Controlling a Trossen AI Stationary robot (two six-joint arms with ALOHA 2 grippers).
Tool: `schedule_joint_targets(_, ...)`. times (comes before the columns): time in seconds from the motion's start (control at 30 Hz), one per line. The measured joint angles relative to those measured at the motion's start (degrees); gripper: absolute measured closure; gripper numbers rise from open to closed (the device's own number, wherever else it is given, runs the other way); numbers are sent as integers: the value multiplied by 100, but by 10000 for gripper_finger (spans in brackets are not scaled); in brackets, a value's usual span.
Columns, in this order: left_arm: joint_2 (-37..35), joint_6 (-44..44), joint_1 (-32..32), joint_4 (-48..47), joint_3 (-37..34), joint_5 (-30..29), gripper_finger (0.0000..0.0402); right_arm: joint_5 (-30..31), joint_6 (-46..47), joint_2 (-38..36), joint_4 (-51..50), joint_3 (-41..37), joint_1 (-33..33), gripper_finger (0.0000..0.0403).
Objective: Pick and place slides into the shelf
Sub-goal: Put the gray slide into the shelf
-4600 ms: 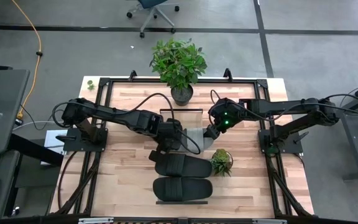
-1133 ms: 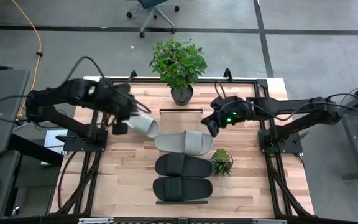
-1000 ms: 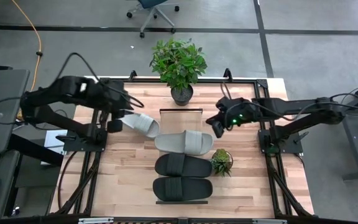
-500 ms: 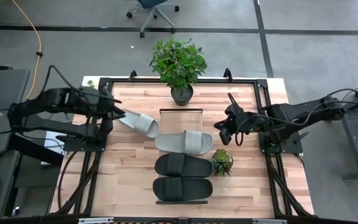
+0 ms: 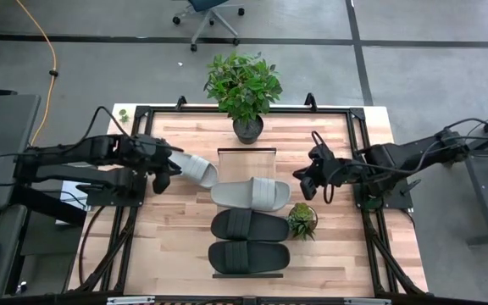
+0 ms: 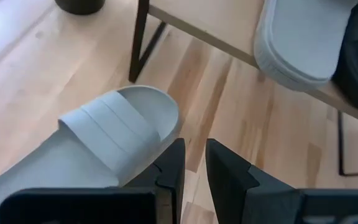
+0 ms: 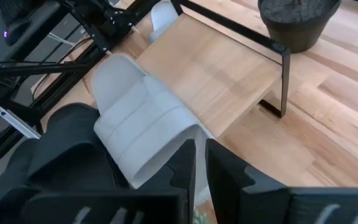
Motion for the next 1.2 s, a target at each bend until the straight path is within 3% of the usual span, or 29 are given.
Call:
schedule_joint_targets(0.23,-4,734,1325,73,-159,944,346,353,229,2,-127,0,198,375)
schedule_joint_targets(0.43,74,957,2376,756,-676,2253,346,494,314,2,-141,-1,268,375)
schedule_joint_targets(0.67,227,1211,2954,903,-917,2475,339,487,420,2,-141,-1,268,375)
schedule_joint_targets(1.0,990,1398,3541,1009,-922,3115,199,591,415,2,-166,-2,268,375)
schedule_joint_targets(1.2,1738,1580,3569,1160,-922,3182,164,586,419,4,-209,-2,268,375)
